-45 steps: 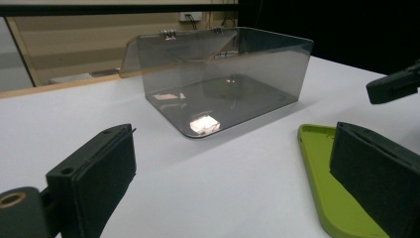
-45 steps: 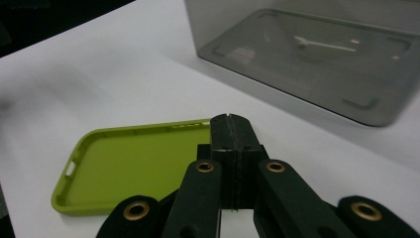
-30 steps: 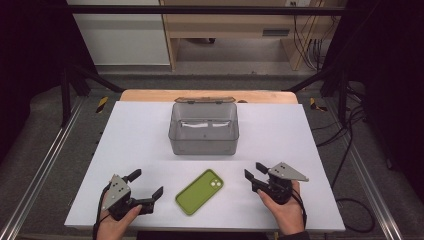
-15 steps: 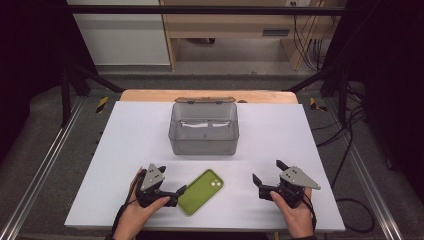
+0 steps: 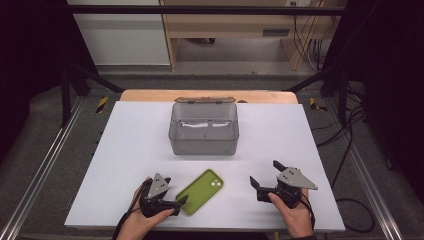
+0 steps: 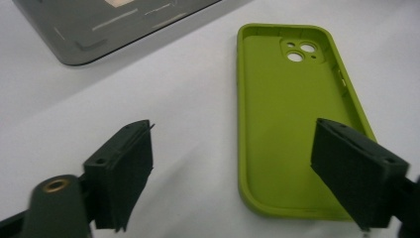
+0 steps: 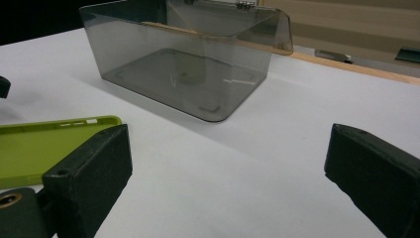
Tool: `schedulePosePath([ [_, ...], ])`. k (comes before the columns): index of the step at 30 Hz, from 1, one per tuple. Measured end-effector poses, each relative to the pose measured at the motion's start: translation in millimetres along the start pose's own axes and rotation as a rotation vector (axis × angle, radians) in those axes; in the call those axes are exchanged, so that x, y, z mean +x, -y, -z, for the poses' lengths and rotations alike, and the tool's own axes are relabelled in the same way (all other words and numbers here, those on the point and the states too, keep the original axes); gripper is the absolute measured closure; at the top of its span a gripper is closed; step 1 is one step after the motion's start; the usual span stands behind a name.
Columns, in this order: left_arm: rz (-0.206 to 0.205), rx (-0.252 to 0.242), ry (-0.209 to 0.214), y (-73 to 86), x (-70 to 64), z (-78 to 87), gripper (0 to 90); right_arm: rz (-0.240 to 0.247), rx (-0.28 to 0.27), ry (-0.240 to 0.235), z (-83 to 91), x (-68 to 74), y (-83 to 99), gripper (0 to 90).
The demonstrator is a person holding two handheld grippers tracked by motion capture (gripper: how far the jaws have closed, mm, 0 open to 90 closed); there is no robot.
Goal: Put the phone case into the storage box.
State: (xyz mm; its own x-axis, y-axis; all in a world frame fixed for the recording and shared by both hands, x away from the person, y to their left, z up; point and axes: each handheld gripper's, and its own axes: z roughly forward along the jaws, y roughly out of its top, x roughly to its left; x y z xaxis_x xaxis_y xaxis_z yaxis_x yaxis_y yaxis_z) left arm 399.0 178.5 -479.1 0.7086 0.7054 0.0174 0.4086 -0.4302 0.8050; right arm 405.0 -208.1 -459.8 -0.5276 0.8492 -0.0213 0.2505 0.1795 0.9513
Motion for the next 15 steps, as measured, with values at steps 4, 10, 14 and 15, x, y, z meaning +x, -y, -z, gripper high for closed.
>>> schedulePosePath([
  [4,-0.009,0.014,0.011,-0.9,-1.5,-0.1,35.5,-0.004,-0.004,-0.007,1.4,-1.6,0.2,5.3],
  [10,0.007,0.018,0.028,-4.6,-1.2,-2.7,52.7,-0.013,0.003,-0.006,0.5,-1.3,1.1,5.6],
  [14,0.015,0.038,0.049,-9.3,-0.4,-11.0,59.6,-0.017,0.005,-0.010,-0.1,-0.7,1.3,5.7],
  [15,0.018,0.044,0.051,-10.0,0.2,-12.4,60.4,-0.015,0.006,-0.010,0.0,-0.5,1.3,5.7],
])
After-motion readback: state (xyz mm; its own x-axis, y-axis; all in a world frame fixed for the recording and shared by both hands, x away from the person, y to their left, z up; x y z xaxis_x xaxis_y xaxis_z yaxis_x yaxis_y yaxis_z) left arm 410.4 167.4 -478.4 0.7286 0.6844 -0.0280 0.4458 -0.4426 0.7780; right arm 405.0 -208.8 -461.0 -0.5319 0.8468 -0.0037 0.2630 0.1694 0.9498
